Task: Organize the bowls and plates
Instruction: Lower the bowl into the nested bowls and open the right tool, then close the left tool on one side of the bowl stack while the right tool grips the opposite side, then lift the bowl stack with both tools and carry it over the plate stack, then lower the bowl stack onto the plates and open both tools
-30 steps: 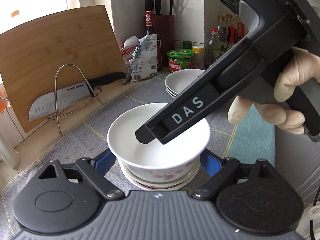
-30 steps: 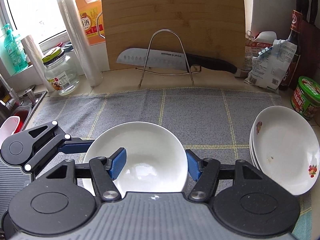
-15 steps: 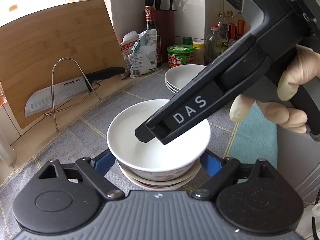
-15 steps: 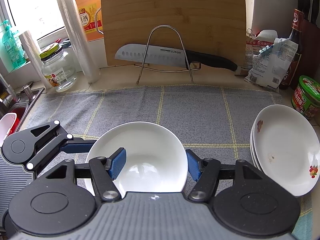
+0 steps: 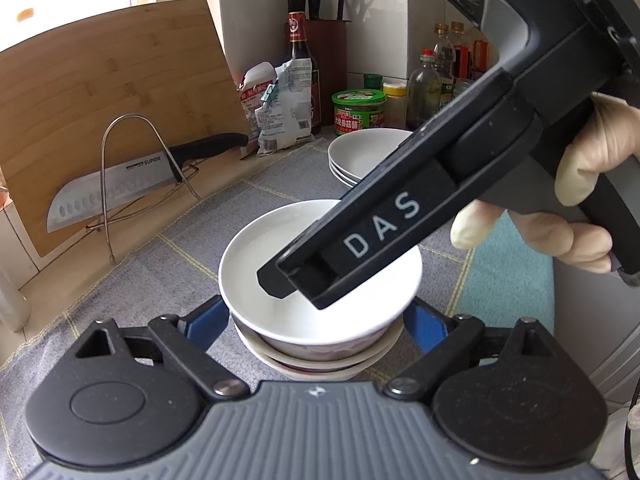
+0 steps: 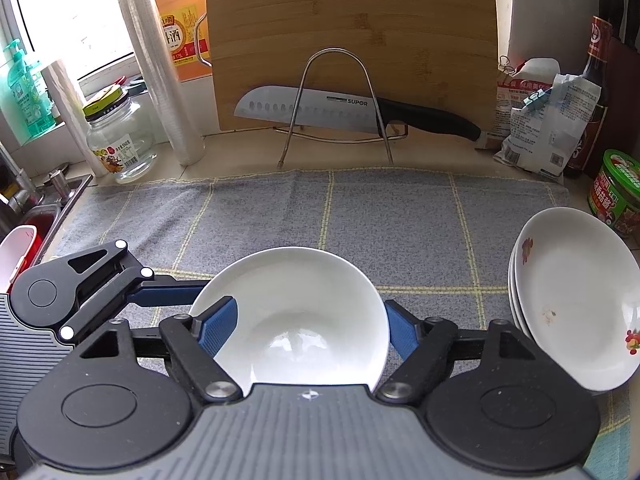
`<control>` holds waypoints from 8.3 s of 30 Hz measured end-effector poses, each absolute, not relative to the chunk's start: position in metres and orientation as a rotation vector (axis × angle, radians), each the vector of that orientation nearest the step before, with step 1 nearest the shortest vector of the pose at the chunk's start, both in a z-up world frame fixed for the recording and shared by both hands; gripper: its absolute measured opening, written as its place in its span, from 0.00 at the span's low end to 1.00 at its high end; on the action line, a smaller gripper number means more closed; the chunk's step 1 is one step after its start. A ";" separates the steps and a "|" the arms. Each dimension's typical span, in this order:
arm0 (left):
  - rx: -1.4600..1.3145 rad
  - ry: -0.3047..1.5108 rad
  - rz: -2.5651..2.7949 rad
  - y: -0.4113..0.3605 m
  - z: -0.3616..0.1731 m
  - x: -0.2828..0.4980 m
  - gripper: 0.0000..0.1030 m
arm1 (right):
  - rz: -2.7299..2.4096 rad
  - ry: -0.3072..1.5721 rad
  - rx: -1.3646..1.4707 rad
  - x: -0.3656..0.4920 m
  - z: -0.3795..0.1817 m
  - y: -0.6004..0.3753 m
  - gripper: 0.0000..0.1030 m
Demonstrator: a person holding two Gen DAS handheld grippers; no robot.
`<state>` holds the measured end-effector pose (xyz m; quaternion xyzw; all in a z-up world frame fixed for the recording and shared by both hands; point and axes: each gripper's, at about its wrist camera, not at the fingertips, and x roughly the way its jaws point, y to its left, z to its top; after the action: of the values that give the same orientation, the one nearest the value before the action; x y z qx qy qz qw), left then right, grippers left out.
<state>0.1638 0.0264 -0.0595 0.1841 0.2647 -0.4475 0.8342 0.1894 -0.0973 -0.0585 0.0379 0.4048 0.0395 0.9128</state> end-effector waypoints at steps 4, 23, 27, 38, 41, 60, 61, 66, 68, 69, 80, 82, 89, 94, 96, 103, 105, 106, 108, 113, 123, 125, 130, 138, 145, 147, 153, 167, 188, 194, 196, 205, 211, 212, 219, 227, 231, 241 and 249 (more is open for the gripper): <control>0.363 0.564 -0.949 0.037 -0.056 0.161 0.98 | 0.091 0.811 0.076 0.184 -0.054 -0.096 0.91; 0.332 0.659 -0.998 0.071 -0.087 0.162 0.98 | -0.072 0.818 0.100 0.113 -0.060 -0.099 1.00; 0.352 0.665 -0.978 0.063 -0.089 0.161 0.98 | -0.081 0.861 0.065 0.108 -0.072 -0.100 1.00; 0.375 0.722 -0.832 0.031 -0.101 0.157 0.98 | 0.174 0.893 -0.123 0.139 -0.106 -0.121 1.00; 0.379 0.764 -0.768 0.020 -0.108 0.160 0.98 | 0.266 0.893 -0.158 0.148 -0.113 -0.130 1.00; 0.320 0.715 -0.724 0.020 -0.114 0.153 1.00 | 0.477 0.891 -0.322 0.158 -0.134 -0.147 1.00; 0.319 0.711 -0.727 0.021 -0.114 0.153 1.00 | 0.478 0.892 -0.323 0.158 -0.134 -0.147 1.00; 0.319 0.688 -0.755 0.023 -0.115 0.153 1.00 | 0.478 0.881 -0.322 0.157 -0.135 -0.148 1.00; 0.320 0.672 -0.776 0.024 -0.116 0.154 1.00 | 0.480 0.886 -0.325 0.157 -0.135 -0.148 1.00; 0.321 0.668 -0.782 0.024 -0.116 0.155 1.00 | 0.484 0.888 -0.328 0.158 -0.134 -0.148 1.00; 0.412 0.626 -0.965 0.030 -0.112 0.161 0.98 | 0.465 0.908 -0.418 0.165 -0.125 -0.130 1.00; 0.419 0.629 -0.999 0.031 -0.110 0.164 0.97 | 0.489 0.902 -0.419 0.167 -0.122 -0.127 1.00; 0.457 0.591 -0.995 0.030 -0.100 0.166 0.89 | 0.584 0.845 -0.481 0.174 -0.113 -0.121 0.96; 0.544 0.561 -1.017 0.022 -0.095 0.156 0.84 | 0.650 0.798 -0.534 0.174 -0.107 -0.119 0.88; 0.571 0.559 -1.028 0.019 -0.095 0.154 0.82 | 0.675 0.787 -0.540 0.173 -0.104 -0.119 0.87; 0.559 0.569 -1.026 0.018 -0.095 0.158 0.82 | 0.705 0.780 -0.551 0.174 -0.103 -0.120 0.82; 0.561 0.571 -1.024 0.018 -0.094 0.158 0.82 | 0.707 0.779 -0.560 0.174 -0.103 -0.120 0.82; 0.560 0.573 -1.027 0.018 -0.094 0.159 0.82 | 0.708 0.777 -0.566 0.171 -0.103 -0.119 0.82; 0.550 0.583 -1.033 0.017 -0.092 0.161 0.82 | 0.709 0.778 -0.569 0.170 -0.104 -0.119 0.82; 0.555 0.593 -1.041 0.016 -0.092 0.163 0.82 | 0.706 0.784 -0.550 0.174 -0.101 -0.121 0.82; 0.550 0.627 -1.064 0.015 -0.088 0.168 0.81 | 0.721 0.789 -0.548 0.178 -0.104 -0.120 0.82; 0.550 0.632 -1.068 0.015 -0.086 0.169 0.81 | 0.723 0.793 -0.546 0.178 -0.104 -0.120 0.82; 0.547 0.635 -1.078 0.017 -0.083 0.169 0.81 | 0.726 0.807 -0.535 0.180 -0.103 -0.120 0.82; 0.548 0.648 -1.088 0.017 -0.081 0.173 0.81 | 0.724 0.824 -0.519 0.184 -0.103 -0.120 0.82; 0.548 0.647 -1.095 0.017 -0.082 0.174 0.81 | 0.727 0.830 -0.514 0.185 -0.103 -0.120 0.82; 0.549 0.648 -1.104 0.018 -0.082 0.176 0.81 | 0.726 0.832 -0.510 0.185 -0.103 -0.120 0.82; 0.553 0.649 -1.116 0.018 -0.082 0.177 0.82 | 0.722 0.837 -0.506 0.185 -0.103 -0.119 0.82; 0.545 0.658 -1.157 0.019 -0.083 0.183 0.83 | 0.721 0.854 -0.515 0.189 -0.104 -0.117 0.83; 0.551 0.653 -1.178 0.019 -0.083 0.185 0.84 | 0.709 0.838 -0.556 0.187 -0.102 -0.114 0.88; 0.546 0.652 -1.170 0.020 -0.083 0.184 0.84 | 0.706 0.843 -0.551 0.188 -0.101 -0.113 0.88; 0.542 0.659 -1.170 0.021 -0.082 0.184 0.84 | 0.709 0.845 -0.550 0.188 -0.101 -0.113 0.88; 0.553 0.653 -1.155 0.014 -0.075 0.180 0.84 | 0.718 0.848 -0.548 0.184 -0.095 -0.116 0.88; 0.555 0.643 -1.143 0.003 -0.068 0.176 0.84 | 0.718 0.833 -0.560 0.178 -0.085 -0.127 0.88; 0.556 0.640 -1.140 0.000 -0.066 0.175 0.84 | 0.718 0.830 -0.561 0.177 -0.083 -0.129 0.88; 0.566 0.627 -1.126 -0.029 -0.056 0.172 0.84 | 0.720 0.812 -0.571 0.172 -0.072 -0.157 0.88; 0.573 0.608 -1.123 -0.074 -0.047 0.174 0.84 | 0.716 0.795 -0.576 0.172 -0.058 -0.203 0.88; 0.583 0.593 -1.126 -0.101 -0.045 0.177 0.84 | 0.702 0.783 -0.588 0.172 -0.052 -0.230 0.88; 0.613 0.564 -1.179 -0.170 -0.043 0.198 0.84 | 0.636 0.780 -0.563 0.176 -0.046 -0.299 0.88; 0.619 0.575 -1.227 -0.206 -0.060 0.218 0.84 | 0.587 0.825 -0.549 0.183 -0.056 -0.337 0.88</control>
<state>0.2181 -0.2061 -0.0604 0.2816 0.2617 -0.5584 0.7351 0.1828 -0.3370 -0.0559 -0.2593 0.3902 0.2775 0.8387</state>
